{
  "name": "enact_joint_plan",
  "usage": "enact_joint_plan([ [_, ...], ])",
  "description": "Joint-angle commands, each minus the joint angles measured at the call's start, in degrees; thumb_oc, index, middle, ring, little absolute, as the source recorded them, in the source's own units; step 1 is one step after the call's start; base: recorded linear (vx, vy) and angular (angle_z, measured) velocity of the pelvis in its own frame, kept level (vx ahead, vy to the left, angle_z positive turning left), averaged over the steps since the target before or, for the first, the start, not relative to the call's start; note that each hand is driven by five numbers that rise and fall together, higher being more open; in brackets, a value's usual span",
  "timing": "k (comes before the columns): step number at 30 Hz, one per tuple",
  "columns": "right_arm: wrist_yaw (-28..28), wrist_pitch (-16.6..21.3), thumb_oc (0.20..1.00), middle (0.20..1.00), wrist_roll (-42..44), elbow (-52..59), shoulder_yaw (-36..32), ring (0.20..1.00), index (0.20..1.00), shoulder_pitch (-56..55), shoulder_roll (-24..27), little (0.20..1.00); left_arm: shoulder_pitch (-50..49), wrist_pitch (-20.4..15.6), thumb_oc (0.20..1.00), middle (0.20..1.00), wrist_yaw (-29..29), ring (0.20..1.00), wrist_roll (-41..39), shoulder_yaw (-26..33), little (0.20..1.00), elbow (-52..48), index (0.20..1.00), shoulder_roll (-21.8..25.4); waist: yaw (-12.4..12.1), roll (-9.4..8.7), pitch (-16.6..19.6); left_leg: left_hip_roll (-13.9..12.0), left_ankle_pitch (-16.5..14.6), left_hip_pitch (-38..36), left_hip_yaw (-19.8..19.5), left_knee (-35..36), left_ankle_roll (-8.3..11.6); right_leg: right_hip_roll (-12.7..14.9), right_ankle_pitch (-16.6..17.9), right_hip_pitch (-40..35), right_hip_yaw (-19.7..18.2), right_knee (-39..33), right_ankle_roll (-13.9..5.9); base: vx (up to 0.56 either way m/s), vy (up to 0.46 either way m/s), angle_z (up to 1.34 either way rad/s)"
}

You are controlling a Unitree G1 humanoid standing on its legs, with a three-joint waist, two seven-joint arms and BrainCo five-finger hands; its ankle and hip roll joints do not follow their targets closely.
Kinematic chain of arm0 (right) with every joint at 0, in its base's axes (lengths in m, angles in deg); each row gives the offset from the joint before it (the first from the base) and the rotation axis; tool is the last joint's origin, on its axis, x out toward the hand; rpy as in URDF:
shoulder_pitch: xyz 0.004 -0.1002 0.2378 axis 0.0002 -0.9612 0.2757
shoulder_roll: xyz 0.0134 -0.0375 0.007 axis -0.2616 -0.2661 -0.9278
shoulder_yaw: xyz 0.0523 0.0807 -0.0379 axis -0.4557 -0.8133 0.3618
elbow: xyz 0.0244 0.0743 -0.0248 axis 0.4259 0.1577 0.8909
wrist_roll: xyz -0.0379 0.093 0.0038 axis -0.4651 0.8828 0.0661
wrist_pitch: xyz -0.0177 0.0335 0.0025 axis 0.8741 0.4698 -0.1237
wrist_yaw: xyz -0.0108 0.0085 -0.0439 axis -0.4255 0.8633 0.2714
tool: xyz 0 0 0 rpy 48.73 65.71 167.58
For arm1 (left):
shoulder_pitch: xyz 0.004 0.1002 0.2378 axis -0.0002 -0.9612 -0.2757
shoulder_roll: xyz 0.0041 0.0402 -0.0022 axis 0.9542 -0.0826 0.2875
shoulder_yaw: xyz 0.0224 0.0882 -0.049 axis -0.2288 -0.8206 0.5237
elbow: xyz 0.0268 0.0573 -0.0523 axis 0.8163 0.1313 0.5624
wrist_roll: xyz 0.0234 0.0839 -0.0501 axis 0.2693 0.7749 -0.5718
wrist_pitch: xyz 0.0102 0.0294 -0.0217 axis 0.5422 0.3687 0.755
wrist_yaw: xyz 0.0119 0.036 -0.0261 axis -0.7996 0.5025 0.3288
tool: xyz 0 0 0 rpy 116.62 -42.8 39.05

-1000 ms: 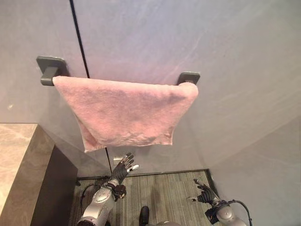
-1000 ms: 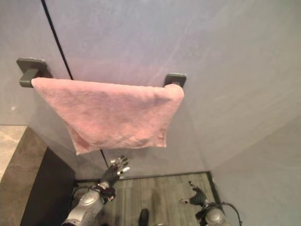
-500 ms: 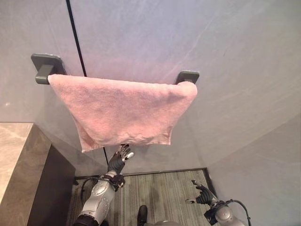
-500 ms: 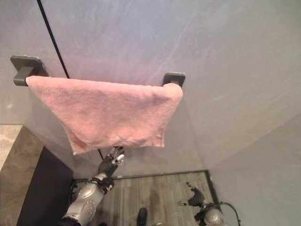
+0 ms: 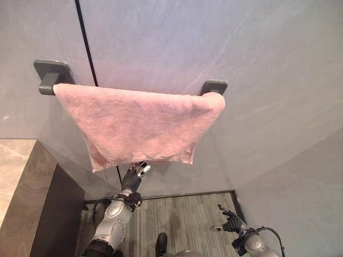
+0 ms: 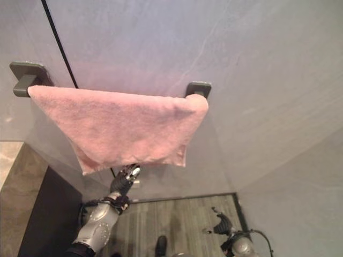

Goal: Put brush and paste in cup on sink, flatten towel.

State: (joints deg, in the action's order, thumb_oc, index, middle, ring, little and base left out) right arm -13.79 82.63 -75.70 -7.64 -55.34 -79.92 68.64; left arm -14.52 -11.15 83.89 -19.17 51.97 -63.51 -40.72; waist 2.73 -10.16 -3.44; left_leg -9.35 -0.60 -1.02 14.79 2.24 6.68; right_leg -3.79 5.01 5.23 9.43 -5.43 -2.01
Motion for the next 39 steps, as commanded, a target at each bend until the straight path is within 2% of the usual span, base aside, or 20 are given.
enact_joint_plan([
  [1,-1.58,0.75,1.0,1.0,-0.28,1.87,-0.64,1.0,1.0,0.27,0.68,1.0,2.84,-3.76,0.266,0.266,0.25,0.266,0.34,-0.31,0.266,-1.8,0.266,-0.49,0.76,1.76,2.38,-6.73,6.23,2.71,-1.38,2.76,2.96,7.41,2.73,-0.78,-0.46,0.43,-6.32,0.0,0.0,0.0],
  [2,-1.69,0.74,1.0,1.0,-0.25,1.29,-0.6,1.0,1.0,0.51,0.45,1.0,2.45,-3.65,0.2,0.2,0.3,0.2,0.57,-0.33,0.2,-1.53,0.2,-0.5,0.63,1.73,2.27,-6.58,6.19,2.68,-1.34,2.76,2.87,7.56,2.75,-0.78,-0.41,0.43,-6.36,0.0,0.0,0.0],
  [13,-2.05,0.69,1.0,1.0,-0.92,0.95,-0.44,1.0,1.0,1.02,0.38,1.0,0.84,-3.45,0.2,0.2,0.23,0.2,1.02,0.05,0.2,-0.58,0.2,-0.72,0.34,2.26,1.92,-5.56,5.87,2.78,-1.73,2.76,2.43,8.61,2.84,-0.86,-0.12,0.43,-6.52,0.0,0.006,0.0],
  [32,-2.9,0.63,1.0,1.0,-1.77,-1.7,-0.57,1.0,1.0,1.16,-0.79,1.0,-2.87,-4.38,0.2,0.2,-2.01,0.2,1.97,4.42,0.2,2.12,0.2,-1.43,-0.7,2.92,1.49,-3.81,5.58,2.87,-2.45,2.76,1.65,9.99,2.89,-1.21,0.61,0.43,-6.84,0.0,0.002,0.0],
  [39,-3.2,0.48,1.0,1.0,-1.62,-2.37,-0.12,1.0,1.0,1.55,-0.82,1.0,-2.77,-3.5,0.2,0.2,-2.64,0.2,5.55,2.32,0.2,6.33,0.2,-1.68,-0.68,3.11,1.43,-3.46,5.5,2.94,-2.41,2.76,1.46,10.2,2.93,-1.12,0.54,0.43,-6.94,0.0,0.0,0.0],
])
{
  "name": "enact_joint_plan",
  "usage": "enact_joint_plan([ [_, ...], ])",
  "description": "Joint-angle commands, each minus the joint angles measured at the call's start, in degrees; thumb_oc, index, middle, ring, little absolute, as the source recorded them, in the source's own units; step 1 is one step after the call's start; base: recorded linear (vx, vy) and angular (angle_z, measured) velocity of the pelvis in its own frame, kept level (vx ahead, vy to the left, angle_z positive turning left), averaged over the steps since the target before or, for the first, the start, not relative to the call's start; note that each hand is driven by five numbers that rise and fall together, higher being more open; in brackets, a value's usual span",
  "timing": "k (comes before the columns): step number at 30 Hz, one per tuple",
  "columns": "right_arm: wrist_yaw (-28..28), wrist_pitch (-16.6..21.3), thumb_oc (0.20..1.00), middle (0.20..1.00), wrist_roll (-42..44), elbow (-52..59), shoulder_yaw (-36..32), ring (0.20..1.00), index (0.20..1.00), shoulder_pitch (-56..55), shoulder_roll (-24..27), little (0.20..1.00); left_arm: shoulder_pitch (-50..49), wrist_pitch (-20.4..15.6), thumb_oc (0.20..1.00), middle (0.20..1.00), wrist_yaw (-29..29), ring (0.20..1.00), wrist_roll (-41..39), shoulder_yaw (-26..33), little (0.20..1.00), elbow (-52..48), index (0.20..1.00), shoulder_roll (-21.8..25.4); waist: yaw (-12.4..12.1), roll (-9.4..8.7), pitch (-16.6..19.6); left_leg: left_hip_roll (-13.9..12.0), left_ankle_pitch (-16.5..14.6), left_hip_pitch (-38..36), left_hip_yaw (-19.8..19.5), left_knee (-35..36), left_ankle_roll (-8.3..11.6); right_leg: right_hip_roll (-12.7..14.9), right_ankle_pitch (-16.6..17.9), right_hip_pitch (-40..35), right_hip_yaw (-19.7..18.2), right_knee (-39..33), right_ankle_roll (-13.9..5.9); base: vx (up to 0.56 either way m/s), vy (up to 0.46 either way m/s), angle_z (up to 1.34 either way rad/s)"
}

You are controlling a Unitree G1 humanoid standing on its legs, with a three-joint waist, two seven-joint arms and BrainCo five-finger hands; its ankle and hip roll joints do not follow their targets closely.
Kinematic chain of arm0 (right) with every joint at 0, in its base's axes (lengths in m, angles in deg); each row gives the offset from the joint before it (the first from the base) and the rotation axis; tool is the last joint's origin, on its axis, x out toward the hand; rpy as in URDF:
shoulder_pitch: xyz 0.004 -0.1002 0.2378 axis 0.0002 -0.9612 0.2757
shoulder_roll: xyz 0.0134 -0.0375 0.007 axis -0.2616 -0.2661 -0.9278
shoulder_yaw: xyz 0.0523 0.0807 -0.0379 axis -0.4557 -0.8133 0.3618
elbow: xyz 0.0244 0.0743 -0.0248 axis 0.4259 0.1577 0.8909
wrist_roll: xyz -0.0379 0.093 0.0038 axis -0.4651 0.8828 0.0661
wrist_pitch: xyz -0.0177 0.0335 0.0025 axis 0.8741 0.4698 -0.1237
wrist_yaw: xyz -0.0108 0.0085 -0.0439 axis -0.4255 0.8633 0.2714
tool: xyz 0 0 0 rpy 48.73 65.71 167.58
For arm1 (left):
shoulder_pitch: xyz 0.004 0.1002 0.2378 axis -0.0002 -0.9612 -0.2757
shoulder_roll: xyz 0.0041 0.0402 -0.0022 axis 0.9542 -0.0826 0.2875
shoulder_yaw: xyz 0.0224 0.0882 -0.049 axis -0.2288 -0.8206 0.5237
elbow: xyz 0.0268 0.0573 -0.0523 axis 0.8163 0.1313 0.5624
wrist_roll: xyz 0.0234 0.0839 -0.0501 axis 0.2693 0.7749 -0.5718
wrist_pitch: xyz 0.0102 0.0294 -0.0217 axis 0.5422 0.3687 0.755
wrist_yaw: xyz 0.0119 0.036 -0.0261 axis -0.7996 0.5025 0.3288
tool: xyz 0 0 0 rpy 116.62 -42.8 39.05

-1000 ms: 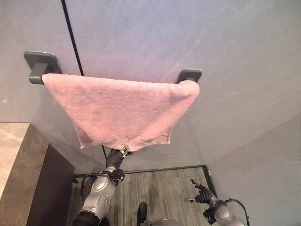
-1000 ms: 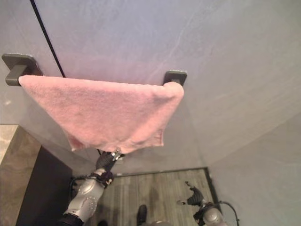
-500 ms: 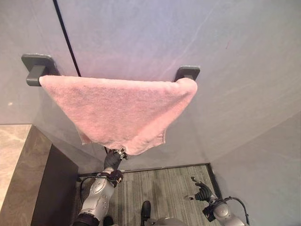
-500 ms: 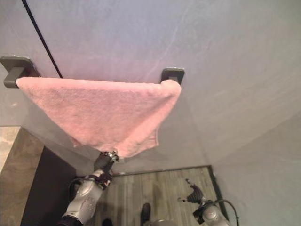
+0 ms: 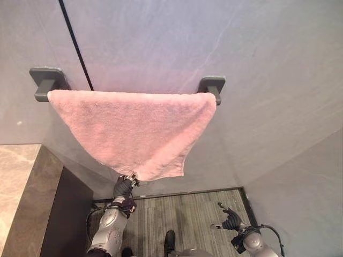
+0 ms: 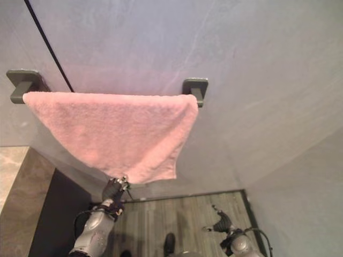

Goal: Put brush and paste in cup on sink, flatten towel.

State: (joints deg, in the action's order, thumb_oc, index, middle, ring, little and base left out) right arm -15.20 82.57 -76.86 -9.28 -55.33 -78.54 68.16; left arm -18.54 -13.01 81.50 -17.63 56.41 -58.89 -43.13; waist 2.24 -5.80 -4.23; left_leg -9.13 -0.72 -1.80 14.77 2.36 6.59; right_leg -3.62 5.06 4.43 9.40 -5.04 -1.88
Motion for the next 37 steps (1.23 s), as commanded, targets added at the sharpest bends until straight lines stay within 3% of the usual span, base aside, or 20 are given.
enact_joint_plan([
  [1,-1.88,0.53,1.0,1.0,-0.5,-0.74,0.05,1.0,1.0,0.25,-0.37,1.0,1.24,-1.46,0.2,0.2,-0.18,0.2,4.55,-2.59,0.2,2.23,0.2,0.68,-0.21,-1.22,2.22,-3.66,5.57,3.72,-2.37,2.64,1.54,10.05,2.86,-0.33,0.55,0.04,-7.07,0.0,0.0,0.0],
  [11,-2.23,0.27,1.0,1.0,0.01,-1.6,0.71,1.0,1.0,0.94,-0.42,1.0,2.25,-1.56,0.2,0.2,-0.15,0.2,6.92,-6.26,0.2,-1.11,0.2,1.73,-0.07,-0.96,2.33,-3.48,5.37,3.61,-2.35,2.64,1.36,10.22,2.8,-0.22,0.12,0.04,-7.18,0.0,0.0,0.0],
  [13,-2.35,0.37,1.0,1.0,0.01,-2.26,1.1,1.0,1.0,1.13,-0.62,1.0,2.59,-1.87,1.0,1.0,-0.94,1.0,7.78,-6.46,1.0,-0.84,1.0,1.69,-0.11,-0.9,2.37,-3.44,5.34,3.53,-2.26,2.64,1.33,10.21,2.75,-0.28,0.03,0.04,-7.17,0.0,0.0,0.0],
  [19,-3.06,0.19,1.0,1.0,0.46,-4.6,1.34,1.0,1.0,2.02,-1.6,1.0,1.85,-1.5,1.0,1.0,-2.67,1.0,10.83,-6.29,1.0,0.15,1.0,2.04,-0.36,-0.48,2.58,-3.26,5.27,3.18,-2.17,2.64,1.22,10.43,2.7,-0.56,0.04,0.04,-7.2,0.0,0.0,0.0],
  [21,-3.14,0.03,1.0,1.0,1.02,-6.19,1.23,1.0,1.0,2.37,-1.97,1.0,1.39,-0.14,1.0,1.0,-3.71,1.0,16.86,-6.69,1.0,3.0,1.0,2.88,-0.55,0.02,2.72,-2.99,5.2,2.93,-2.23,2.64,1.14,10.69,2.65,-0.99,0.34,0.04,-7.23,0.0,0.0,0.0],
  [22,-3.04,-0.17,1.0,1.0,1.69,-8.18,0.84,1.0,1.0,2.93,-2.28,1.0,1.52,1.67,1.0,1.0,-3.68,1.0,24.4,-7.73,1.0,6.7,1.0,4.03,-0.62,0.64,2.71,-2.7,5.19,2.63,-2.3,2.64,1.04,10.94,2.62,-1.36,0.39,0.04,-7.24,0.0,0.0,0.0],
  [23,-3.04,-0.16,1.0,1.0,1.68,-8.2,0.83,1.0,1.0,2.94,-2.3,1.0,1.52,1.67,1.0,1.0,-3.68,1.0,24.41,-7.73,1.0,6.69,1.0,4.05,-0.6,0.63,2.74,-2.69,5.2,2.67,-2.32,2.64,1.03,10.95,2.63,-1.33,0.4,0.04,-7.24,0.0,0.0,0.0],
  [27,-2.38,-0.85,1.0,1.0,1.73,-13.84,0.9,1.0,1.0,4.67,-3.39,1.0,1.93,5.02,1.0,1.0,-4.08,1.0,38.52,-8.41,1.0,16.14,1.0,4.8,-0.69,1.77,3.05,-2.18,5.08,2.13,-2.49,2.64,0.81,11.48,2.47,-2.04,0.63,0.04,-7.25,-0.01,0.022,0.03],
  [28,-2.35,-0.91,1.0,1.0,1.82,-14.61,0.74,1.0,1.0,4.94,-3.63,1.0,1.91,5.01,1.0,1.0,-4.47,1.0,38.83,-8.03,1.0,17.4,1.0,4.6,-0.72,1.94,3.11,-2.07,5.08,2.05,-2.53,2.64,0.79,11.58,2.47,-2.15,0.61,0.04,-7.23,0.0,0.03,0.05],
  [32,-2.53,-1.49,1.0,1.0,1.96,-25.62,-0.39,1.0,1.0,7.26,-5.81,1.0,4.39,7.27,1.0,1.0,-6.58,1.0,47.69,-7.43,1.0,36.21,1.0,2.2,-0.7,3.13,3.64,-1.07,4.77,1.4,-2.68,2.64,0.5,12.34,2.47,-2.89,0.69,0.04,-7.23,-0.01,0.042,0.03],
  [37,-1.75,-2.09,1.0,1.0,1.89,-33.99,-2.43,1.0,1.0,7.85,-6.98,1.0,5.0,8.03,1.0,1.0,-5.33,1.0,47.99,-4.48,1.0,46.87,1.0,0.85,-0.78,3.79,4.17,-0.51,4.43,0.94,-2.72,2.64,0.38,12.9,2.42,-3.42,0.62,0.04,-7.21,0.0,0.035,0.03],
])
